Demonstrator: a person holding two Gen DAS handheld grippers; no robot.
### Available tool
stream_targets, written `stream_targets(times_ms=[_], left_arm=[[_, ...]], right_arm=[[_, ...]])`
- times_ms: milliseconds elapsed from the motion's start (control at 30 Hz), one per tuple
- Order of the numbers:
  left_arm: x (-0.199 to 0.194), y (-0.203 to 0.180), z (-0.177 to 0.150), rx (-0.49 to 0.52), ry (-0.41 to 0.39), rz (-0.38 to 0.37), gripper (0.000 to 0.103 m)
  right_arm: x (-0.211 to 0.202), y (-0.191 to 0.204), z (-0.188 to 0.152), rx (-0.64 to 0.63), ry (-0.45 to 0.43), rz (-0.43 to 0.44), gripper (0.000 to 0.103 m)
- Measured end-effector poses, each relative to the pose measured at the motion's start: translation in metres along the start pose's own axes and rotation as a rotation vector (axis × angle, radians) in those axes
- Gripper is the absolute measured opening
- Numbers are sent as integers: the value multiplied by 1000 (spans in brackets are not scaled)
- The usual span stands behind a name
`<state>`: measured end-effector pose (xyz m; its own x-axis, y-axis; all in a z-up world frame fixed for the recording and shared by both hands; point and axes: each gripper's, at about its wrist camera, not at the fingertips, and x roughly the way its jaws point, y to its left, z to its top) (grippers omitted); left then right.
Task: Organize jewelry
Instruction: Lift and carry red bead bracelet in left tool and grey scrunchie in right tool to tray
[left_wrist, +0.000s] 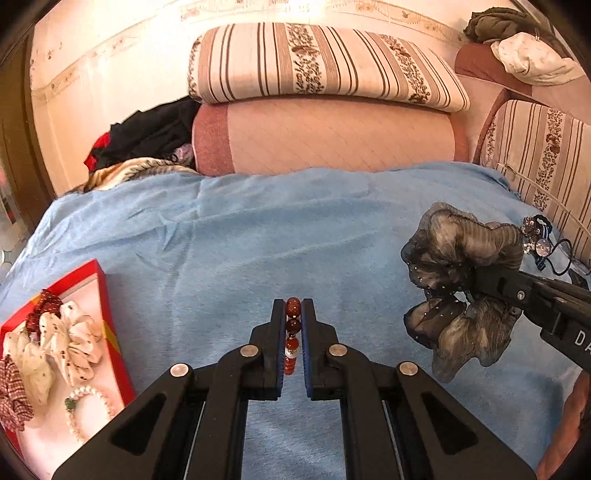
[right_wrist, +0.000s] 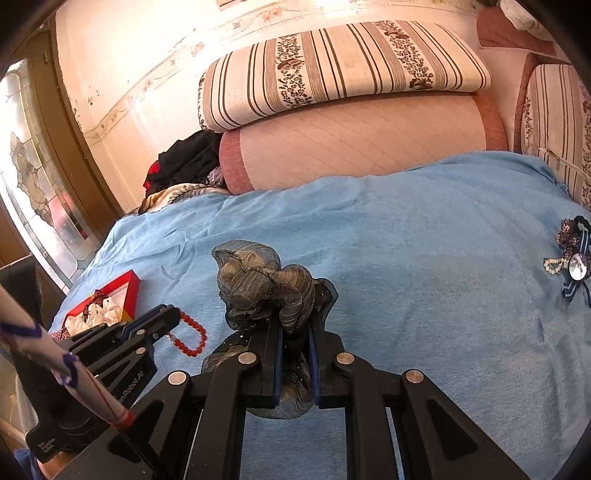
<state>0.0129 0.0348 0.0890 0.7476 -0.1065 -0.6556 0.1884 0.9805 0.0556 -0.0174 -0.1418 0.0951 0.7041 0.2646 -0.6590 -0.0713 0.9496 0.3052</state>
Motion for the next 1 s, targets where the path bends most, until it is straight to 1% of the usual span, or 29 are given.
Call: stream_targets(times_ms=[167,333,433,567,767,1000], left_arm=[[-17,7,-2,-11,-19,10,7],[-47,19,-6,-41,-60,34,7],[-67,28,-13,-56,-78,46,7],[-90,45,-24,-83,-91,63,7],[-123,79,-39,-133,-116,97,7],[-146,134,-55,-216,-144,141,7]], right_arm=[[-9,11,-3,-21,-13,13,12],[-27,29,-8,-39,-39,21,12],[-41,42,-17,-50,-49,33,12],[-51,57,-35,-45,-32,54,12],[-61,88,-44,-68,-13,81,12],[-62,143,-47,-160,-11,101,12]])
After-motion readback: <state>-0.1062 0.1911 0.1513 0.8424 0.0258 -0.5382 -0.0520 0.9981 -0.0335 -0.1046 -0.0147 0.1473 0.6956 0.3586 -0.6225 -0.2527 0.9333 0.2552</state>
